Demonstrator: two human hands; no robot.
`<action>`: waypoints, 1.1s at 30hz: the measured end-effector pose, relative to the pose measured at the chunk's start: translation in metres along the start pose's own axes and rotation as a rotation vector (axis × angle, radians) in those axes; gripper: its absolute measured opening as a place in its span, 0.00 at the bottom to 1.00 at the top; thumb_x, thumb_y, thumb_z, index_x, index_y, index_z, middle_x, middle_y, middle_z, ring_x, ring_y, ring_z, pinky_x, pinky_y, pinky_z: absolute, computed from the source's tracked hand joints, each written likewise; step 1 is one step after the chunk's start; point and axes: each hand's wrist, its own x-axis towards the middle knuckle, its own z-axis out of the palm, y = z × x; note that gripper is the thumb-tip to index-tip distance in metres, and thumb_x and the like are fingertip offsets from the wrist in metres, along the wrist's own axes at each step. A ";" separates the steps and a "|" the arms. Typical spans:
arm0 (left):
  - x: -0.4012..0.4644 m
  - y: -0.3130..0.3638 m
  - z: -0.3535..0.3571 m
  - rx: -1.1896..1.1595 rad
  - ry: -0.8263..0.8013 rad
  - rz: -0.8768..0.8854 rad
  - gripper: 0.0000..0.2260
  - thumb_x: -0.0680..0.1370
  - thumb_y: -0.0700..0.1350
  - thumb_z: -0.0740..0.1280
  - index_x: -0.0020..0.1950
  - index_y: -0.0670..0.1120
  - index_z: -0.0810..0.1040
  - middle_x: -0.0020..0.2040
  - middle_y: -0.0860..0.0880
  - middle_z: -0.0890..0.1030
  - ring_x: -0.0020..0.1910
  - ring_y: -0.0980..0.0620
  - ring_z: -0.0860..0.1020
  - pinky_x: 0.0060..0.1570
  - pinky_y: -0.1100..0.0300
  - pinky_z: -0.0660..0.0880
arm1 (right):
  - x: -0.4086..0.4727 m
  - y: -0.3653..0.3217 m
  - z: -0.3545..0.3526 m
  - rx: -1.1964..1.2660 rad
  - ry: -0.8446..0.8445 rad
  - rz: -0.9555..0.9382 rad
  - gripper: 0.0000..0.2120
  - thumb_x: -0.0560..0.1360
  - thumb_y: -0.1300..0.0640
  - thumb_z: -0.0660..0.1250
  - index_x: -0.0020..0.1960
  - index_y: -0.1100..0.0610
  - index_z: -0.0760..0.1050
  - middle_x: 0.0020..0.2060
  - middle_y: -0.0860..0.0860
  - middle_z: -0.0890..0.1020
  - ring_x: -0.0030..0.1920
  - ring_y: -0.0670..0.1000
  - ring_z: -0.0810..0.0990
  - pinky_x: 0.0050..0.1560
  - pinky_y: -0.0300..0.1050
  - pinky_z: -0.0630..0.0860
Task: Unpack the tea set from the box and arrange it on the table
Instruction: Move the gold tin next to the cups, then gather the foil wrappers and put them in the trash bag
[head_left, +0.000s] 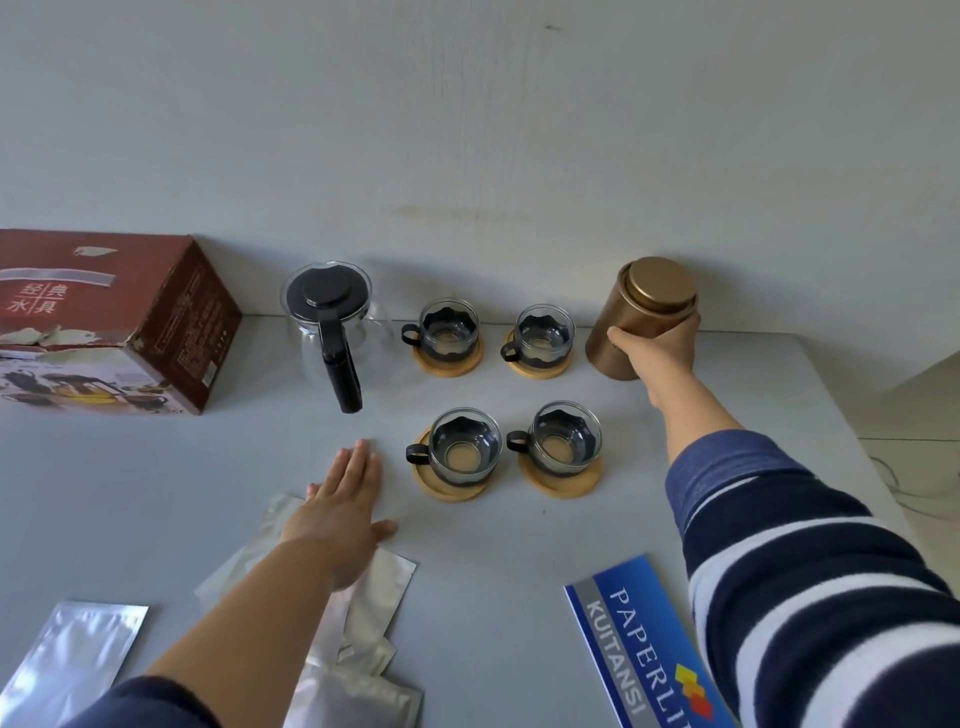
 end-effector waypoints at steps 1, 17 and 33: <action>0.000 0.000 0.001 0.003 0.000 -0.001 0.35 0.82 0.55 0.54 0.78 0.46 0.34 0.76 0.49 0.30 0.77 0.49 0.33 0.77 0.50 0.45 | 0.001 0.000 0.000 0.002 -0.005 -0.003 0.48 0.62 0.57 0.78 0.74 0.51 0.55 0.68 0.51 0.72 0.66 0.53 0.72 0.64 0.46 0.68; -0.005 0.000 -0.018 0.011 0.017 0.004 0.33 0.81 0.56 0.57 0.80 0.47 0.43 0.80 0.51 0.40 0.79 0.51 0.45 0.77 0.50 0.52 | -0.059 -0.024 -0.024 -0.389 -0.023 0.190 0.52 0.67 0.58 0.76 0.78 0.51 0.44 0.73 0.57 0.58 0.72 0.60 0.60 0.70 0.56 0.64; -0.128 -0.144 -0.002 -0.044 0.121 -0.059 0.28 0.81 0.60 0.51 0.79 0.53 0.48 0.80 0.50 0.46 0.79 0.44 0.45 0.75 0.40 0.48 | -0.323 0.029 0.041 -0.861 -0.570 0.003 0.31 0.72 0.48 0.70 0.72 0.49 0.64 0.70 0.57 0.65 0.69 0.60 0.66 0.67 0.52 0.68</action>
